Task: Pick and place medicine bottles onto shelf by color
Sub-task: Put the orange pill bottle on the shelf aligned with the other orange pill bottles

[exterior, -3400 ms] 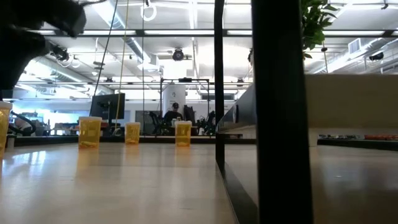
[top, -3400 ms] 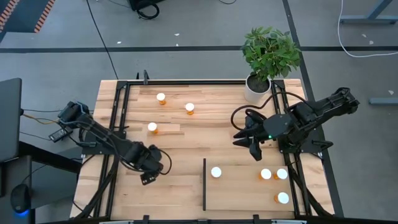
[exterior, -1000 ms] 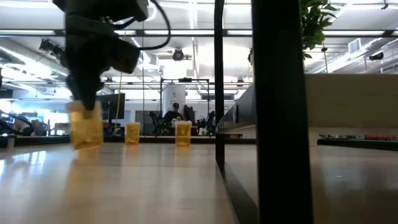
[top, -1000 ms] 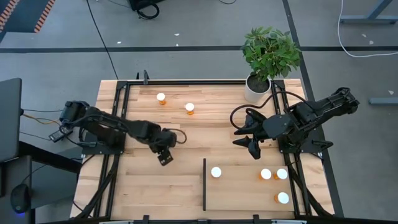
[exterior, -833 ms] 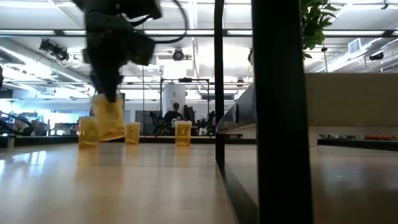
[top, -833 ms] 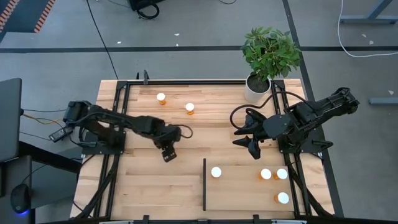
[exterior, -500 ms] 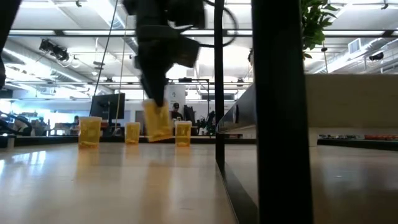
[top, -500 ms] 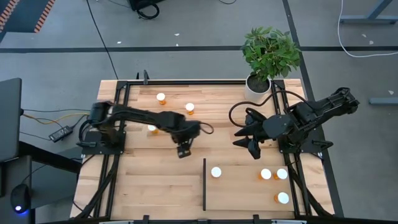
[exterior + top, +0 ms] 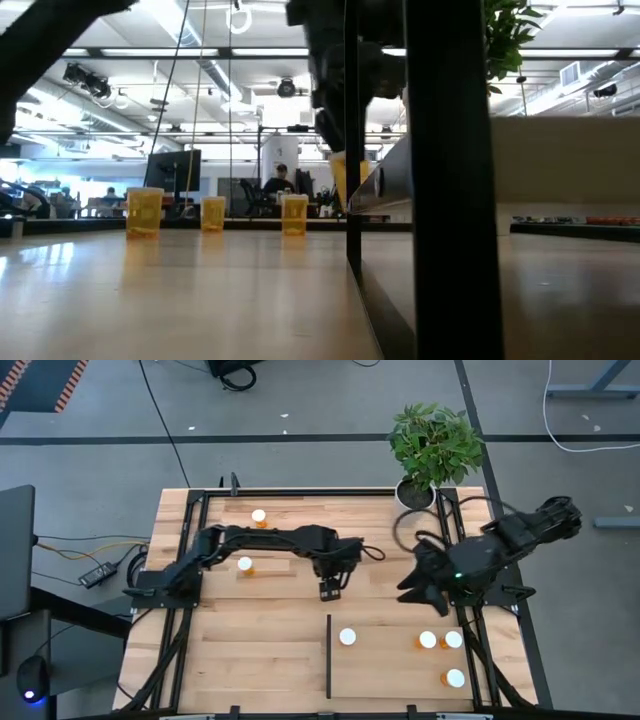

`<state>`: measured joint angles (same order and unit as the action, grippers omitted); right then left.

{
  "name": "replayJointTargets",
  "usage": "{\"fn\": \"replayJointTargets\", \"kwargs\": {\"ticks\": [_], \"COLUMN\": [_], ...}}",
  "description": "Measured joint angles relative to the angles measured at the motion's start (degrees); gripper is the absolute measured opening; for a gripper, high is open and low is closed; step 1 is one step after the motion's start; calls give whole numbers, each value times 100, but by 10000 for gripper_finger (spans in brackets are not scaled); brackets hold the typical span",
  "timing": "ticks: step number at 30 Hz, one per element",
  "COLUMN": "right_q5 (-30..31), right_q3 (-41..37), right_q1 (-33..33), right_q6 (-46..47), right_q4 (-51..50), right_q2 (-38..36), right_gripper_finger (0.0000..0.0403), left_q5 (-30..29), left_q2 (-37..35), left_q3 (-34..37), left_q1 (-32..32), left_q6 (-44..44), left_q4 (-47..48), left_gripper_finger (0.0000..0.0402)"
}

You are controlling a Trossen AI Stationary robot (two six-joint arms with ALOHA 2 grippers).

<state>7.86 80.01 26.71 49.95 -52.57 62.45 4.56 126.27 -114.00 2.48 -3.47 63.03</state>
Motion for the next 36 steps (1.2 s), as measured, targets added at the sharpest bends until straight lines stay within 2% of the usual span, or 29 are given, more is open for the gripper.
{"fn": "replayJointTargets", "kwargs": {"ticks": [5, 9, 19, 22, 28, 31, 36], "right_q5": [121, 275, 280, 448, 510, 537, 598], "right_q3": [263, 409, 411, 411, 411, 411, 411], "right_q1": [226, 356, 396, 396, 395, 394, 394], "right_q6": [118, 219, 216, 167, 121, 122, 121], "right_q4": [-529, -989, -1184, -1222, -1217, -1219, -1338], "right_q2": [-291, -356, -325, -325, -325, -325, -322], "right_gripper_finger": [203, 203, 203, 205, 214, 220, 223], "left_q5": [-22, -35, -46, -91, 45, -181, -236], "left_q2": [513, 780, 989, 991, 991, 991, 965], "left_q3": [-633, -872, -944, -944, -944, -944, -1136], "left_q1": [-61, -115, -120, -120, -98, -94, -25], "left_q6": [118, 115, 80, -22, -56, -185, -192], "left_q4": [201, 177, 64, -29, -18, -18, 282], "left_gripper_finger": [227, 223, 230, 236, 287, 316, 351]}}
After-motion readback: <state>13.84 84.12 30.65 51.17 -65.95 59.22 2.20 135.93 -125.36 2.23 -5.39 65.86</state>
